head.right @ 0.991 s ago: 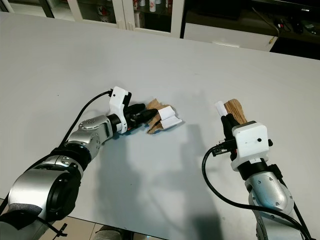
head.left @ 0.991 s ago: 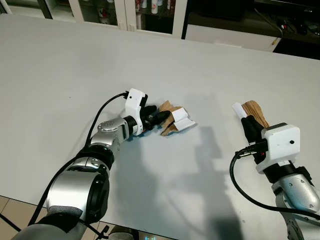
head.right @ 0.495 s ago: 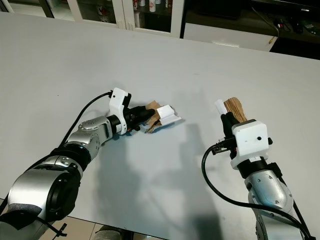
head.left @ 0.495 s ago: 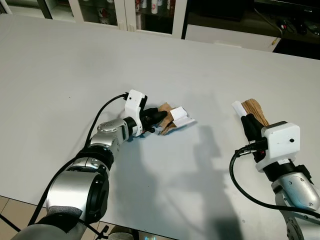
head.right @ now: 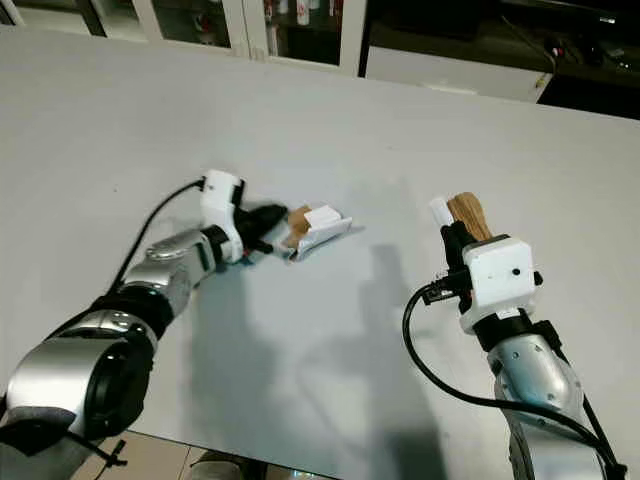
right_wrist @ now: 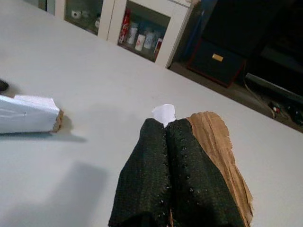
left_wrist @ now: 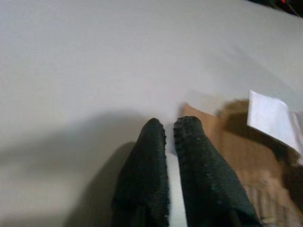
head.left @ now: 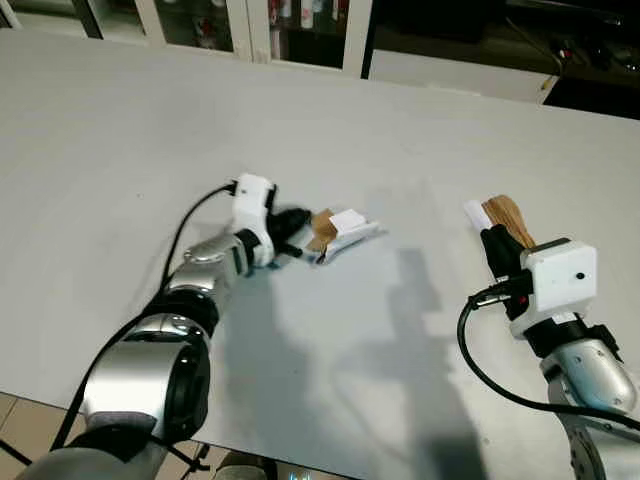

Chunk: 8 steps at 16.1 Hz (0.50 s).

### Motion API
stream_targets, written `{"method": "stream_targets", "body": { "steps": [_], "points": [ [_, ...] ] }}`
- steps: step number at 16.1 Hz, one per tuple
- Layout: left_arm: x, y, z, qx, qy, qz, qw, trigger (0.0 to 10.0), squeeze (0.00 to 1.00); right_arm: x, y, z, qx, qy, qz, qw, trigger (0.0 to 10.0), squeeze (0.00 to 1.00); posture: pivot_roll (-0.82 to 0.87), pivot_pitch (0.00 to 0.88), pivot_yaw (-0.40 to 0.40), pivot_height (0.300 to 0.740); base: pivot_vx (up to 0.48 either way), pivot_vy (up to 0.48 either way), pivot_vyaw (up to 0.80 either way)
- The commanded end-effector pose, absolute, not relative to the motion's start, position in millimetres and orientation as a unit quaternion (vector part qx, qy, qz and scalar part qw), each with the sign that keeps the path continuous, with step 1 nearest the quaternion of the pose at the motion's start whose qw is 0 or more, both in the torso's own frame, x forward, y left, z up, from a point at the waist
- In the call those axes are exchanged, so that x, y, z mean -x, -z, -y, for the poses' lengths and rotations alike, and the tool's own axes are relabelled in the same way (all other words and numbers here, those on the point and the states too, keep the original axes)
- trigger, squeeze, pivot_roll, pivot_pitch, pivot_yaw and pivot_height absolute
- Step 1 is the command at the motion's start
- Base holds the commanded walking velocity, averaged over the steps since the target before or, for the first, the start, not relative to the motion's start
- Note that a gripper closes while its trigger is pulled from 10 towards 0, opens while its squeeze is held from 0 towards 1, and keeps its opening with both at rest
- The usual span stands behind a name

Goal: Picking trash to rubbish bin

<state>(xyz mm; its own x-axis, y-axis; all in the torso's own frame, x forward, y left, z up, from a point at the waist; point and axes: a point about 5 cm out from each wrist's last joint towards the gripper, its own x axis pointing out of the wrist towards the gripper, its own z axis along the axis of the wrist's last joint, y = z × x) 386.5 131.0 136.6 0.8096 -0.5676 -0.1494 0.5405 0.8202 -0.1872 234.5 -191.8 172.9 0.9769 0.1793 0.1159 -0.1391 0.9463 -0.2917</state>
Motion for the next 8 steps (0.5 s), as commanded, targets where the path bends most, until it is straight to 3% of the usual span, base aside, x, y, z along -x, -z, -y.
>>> {"method": "stream_targets", "body": {
  "steps": [1,5,6,7,8],
  "points": [
    [-386.4,-135.2,-136.9,0.075,0.272,-0.093,0.955,0.0,0.00,-235.9,-174.2,192.4,0.148,-0.084,0.075,0.983,10.0,0.00,0.06,0.161,-0.041,0.740,0.000,0.000,0.00],
    [-390.6,-143.9,-148.3,0.026,0.215,-0.055,0.975,0.0,0.00,-243.9,-172.4,189.0,0.147,-0.094,0.079,0.981,10.0,0.00,0.10,0.161,-0.054,0.740,0.000,0.000,0.00],
    [-393.2,-153.0,-144.7,-0.003,0.209,-0.028,0.977,3.1,0.00,-246.5,-171.0,186.7,0.150,-0.101,0.080,0.980,10.0,0.00,0.12,0.159,-0.063,0.740,0.000,0.000,0.00],
    [-394.6,-156.3,-141.3,0.000,0.208,-0.023,0.978,10.0,0.00,-248.5,-171.3,185.4,0.150,-0.105,0.081,0.980,10.0,0.00,0.12,0.156,-0.067,0.740,0.000,0.000,0.00],
    [-395.2,-157.5,-140.3,0.004,0.204,-0.021,0.979,10.0,0.00,-249.5,-171.4,185.1,0.149,-0.106,0.081,0.980,10.0,0.00,0.12,0.153,-0.069,0.740,0.000,0.000,0.00]
  ]
}}
